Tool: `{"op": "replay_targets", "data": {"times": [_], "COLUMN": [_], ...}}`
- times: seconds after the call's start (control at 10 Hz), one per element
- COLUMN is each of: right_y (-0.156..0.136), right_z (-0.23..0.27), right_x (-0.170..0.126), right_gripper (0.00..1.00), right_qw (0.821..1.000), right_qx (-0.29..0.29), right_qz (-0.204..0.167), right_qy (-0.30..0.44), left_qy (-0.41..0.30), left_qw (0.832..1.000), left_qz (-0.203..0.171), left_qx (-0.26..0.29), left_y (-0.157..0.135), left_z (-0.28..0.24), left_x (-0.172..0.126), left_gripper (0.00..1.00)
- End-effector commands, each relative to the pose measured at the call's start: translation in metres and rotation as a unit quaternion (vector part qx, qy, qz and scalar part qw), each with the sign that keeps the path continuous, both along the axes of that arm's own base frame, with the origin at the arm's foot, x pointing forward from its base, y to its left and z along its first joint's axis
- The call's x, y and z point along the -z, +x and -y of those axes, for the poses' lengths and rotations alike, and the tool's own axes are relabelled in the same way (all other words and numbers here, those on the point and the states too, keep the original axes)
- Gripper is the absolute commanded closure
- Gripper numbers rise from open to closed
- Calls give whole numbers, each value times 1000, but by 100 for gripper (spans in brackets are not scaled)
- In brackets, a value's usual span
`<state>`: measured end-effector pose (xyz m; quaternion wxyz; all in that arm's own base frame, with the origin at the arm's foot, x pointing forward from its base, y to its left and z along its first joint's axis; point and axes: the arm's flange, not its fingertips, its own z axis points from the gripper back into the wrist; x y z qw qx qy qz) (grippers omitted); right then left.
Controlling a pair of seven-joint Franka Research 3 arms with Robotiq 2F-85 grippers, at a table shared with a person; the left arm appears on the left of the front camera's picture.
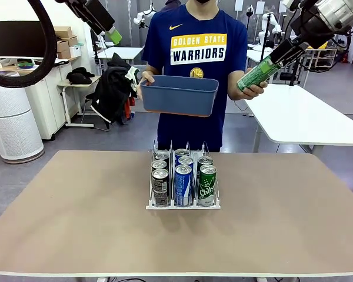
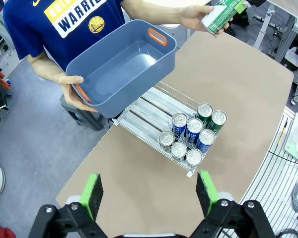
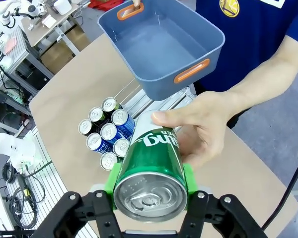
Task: Fill the beverage cans into the dispenser.
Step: Pick up the Sprite handed by the human, then place the picked Sprite in the line of the Automatic Can Dispenser with the same cans.
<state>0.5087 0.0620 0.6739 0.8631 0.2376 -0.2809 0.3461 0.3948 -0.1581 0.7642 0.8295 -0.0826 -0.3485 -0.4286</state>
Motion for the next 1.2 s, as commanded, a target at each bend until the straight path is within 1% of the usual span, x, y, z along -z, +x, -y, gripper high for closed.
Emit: {"op": "replay_targets", "data": {"times": [0.0, 0.1, 0.2, 0.3, 1.1], "right_y": [-3, -4, -3, 0, 0], "right_z": [-4, -6, -7, -2, -2], "right_x": [5, 5, 3, 2, 2], "right_gripper": [100, 99, 100, 100, 100], "right_qw": [1000, 999, 1000, 1000, 1000], "right_qx": [-14, -37, -14, -11, -11], "right_qz": [17, 6, 13, 4, 4], "right_qy": [21, 21, 22, 3, 3], "left_qy": [0, 0, 0, 0, 0], "left_qw": [1000, 1000, 1000, 1000, 1000], "left_qz": [0, 0, 0, 0, 0], "left_qx": [0, 0, 0, 0, 0], "left_y": [-1, -1, -1, -1, -1], "left_z": [-1, -1, -1, -1, -1], "left_x": [0, 0, 0, 0, 0], "left_gripper": [0, 0, 0, 0, 0]}}
